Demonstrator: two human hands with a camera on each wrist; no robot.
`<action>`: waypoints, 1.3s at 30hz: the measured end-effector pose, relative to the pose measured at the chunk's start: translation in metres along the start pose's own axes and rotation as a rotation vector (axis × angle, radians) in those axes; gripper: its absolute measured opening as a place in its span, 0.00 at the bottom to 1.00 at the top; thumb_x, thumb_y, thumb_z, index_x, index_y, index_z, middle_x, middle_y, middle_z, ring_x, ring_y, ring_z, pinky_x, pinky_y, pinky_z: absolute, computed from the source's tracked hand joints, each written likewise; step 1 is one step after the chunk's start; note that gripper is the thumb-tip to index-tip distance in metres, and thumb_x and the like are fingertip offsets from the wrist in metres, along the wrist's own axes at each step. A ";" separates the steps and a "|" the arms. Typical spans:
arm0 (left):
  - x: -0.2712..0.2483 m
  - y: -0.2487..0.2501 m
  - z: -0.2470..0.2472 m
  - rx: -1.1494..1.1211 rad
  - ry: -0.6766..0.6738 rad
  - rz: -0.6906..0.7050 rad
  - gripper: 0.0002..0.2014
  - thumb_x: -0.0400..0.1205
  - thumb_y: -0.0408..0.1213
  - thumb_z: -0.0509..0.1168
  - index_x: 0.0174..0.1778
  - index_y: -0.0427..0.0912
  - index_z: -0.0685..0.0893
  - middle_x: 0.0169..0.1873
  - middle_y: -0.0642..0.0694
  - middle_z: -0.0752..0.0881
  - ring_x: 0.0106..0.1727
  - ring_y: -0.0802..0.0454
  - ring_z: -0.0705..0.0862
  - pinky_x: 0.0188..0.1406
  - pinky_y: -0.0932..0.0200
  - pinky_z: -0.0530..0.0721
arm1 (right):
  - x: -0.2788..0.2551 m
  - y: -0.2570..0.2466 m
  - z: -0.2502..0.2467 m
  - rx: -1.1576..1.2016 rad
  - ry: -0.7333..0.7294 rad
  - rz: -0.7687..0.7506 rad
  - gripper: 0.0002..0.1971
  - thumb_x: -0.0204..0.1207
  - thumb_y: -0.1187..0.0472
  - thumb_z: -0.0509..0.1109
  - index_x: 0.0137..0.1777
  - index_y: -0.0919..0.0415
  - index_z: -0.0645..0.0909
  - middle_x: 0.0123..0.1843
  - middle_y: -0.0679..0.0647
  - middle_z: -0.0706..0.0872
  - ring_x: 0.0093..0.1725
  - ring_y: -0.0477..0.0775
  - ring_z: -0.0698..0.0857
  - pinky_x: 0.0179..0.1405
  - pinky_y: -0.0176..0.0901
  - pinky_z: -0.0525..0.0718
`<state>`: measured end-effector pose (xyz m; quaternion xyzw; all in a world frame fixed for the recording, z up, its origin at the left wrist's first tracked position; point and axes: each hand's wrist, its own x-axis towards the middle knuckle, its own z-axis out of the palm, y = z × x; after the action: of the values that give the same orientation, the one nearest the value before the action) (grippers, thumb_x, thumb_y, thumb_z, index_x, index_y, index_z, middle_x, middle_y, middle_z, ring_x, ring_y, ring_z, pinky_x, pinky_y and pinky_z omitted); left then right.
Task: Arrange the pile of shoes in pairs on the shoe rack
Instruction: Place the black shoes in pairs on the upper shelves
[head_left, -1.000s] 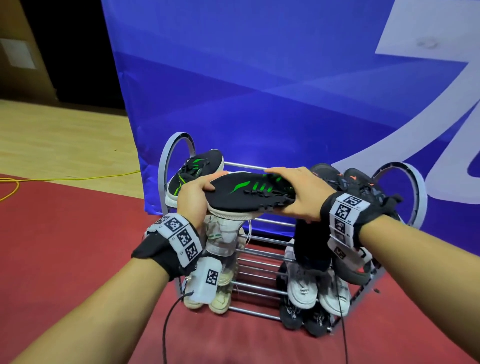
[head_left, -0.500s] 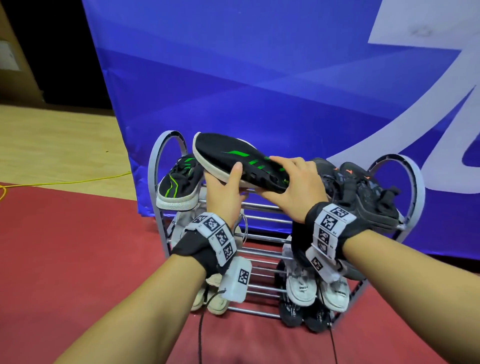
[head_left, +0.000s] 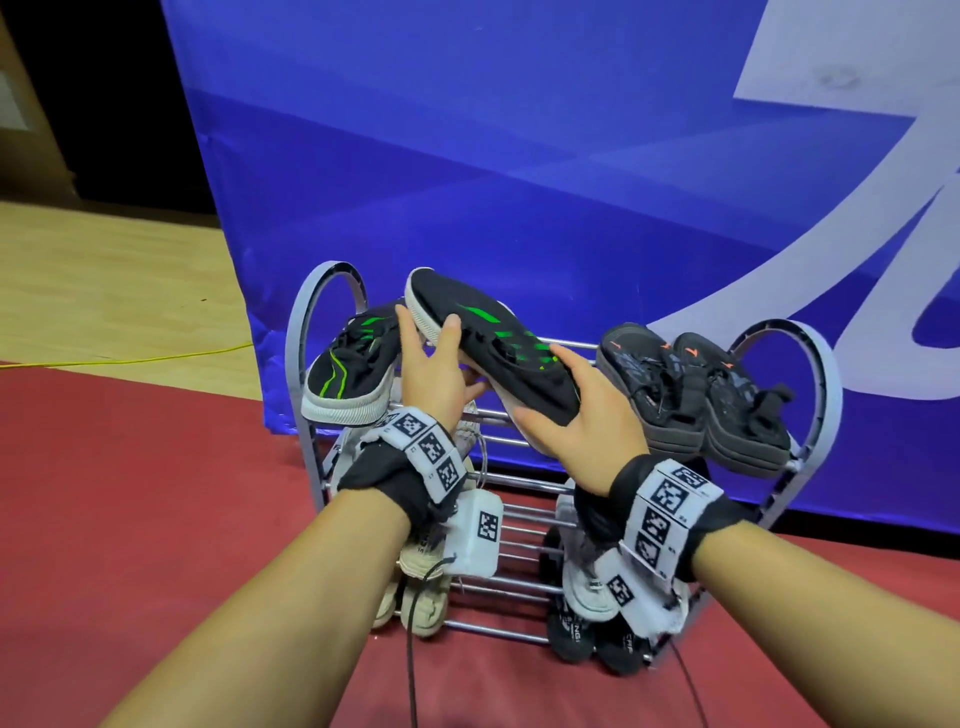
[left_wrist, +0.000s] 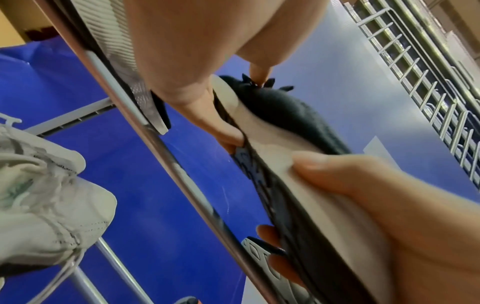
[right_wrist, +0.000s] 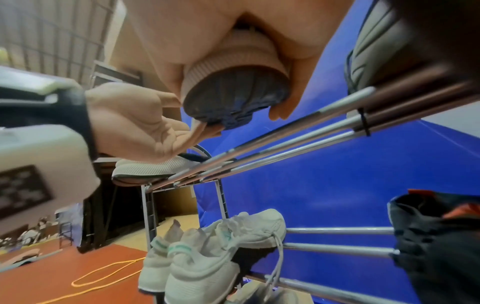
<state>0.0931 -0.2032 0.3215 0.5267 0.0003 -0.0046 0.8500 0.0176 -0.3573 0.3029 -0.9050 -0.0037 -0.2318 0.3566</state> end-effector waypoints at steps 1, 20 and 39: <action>-0.002 -0.001 0.002 0.002 -0.034 -0.037 0.34 0.88 0.41 0.61 0.86 0.64 0.51 0.70 0.46 0.82 0.54 0.40 0.92 0.38 0.52 0.91 | 0.003 -0.002 0.003 0.010 0.023 0.032 0.33 0.65 0.29 0.71 0.71 0.34 0.72 0.61 0.38 0.87 0.59 0.43 0.86 0.59 0.53 0.86; -0.027 -0.001 -0.040 0.677 0.143 0.444 0.16 0.79 0.30 0.63 0.60 0.47 0.87 0.47 0.57 0.89 0.44 0.64 0.85 0.51 0.63 0.84 | 0.016 -0.020 0.041 -0.140 -0.131 0.168 0.45 0.59 0.28 0.70 0.78 0.40 0.67 0.67 0.41 0.84 0.66 0.51 0.84 0.63 0.57 0.84; -0.008 -0.006 -0.116 1.011 0.394 0.527 0.31 0.72 0.49 0.79 0.69 0.45 0.79 0.66 0.47 0.83 0.70 0.48 0.79 0.61 0.63 0.71 | 0.004 -0.055 0.092 -0.248 0.044 0.106 0.48 0.69 0.26 0.67 0.84 0.52 0.62 0.76 0.57 0.72 0.76 0.61 0.71 0.66 0.55 0.81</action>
<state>0.0858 -0.1019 0.2647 0.8388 0.0250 0.3043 0.4507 0.0500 -0.2578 0.2814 -0.9359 0.0806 -0.2309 0.2536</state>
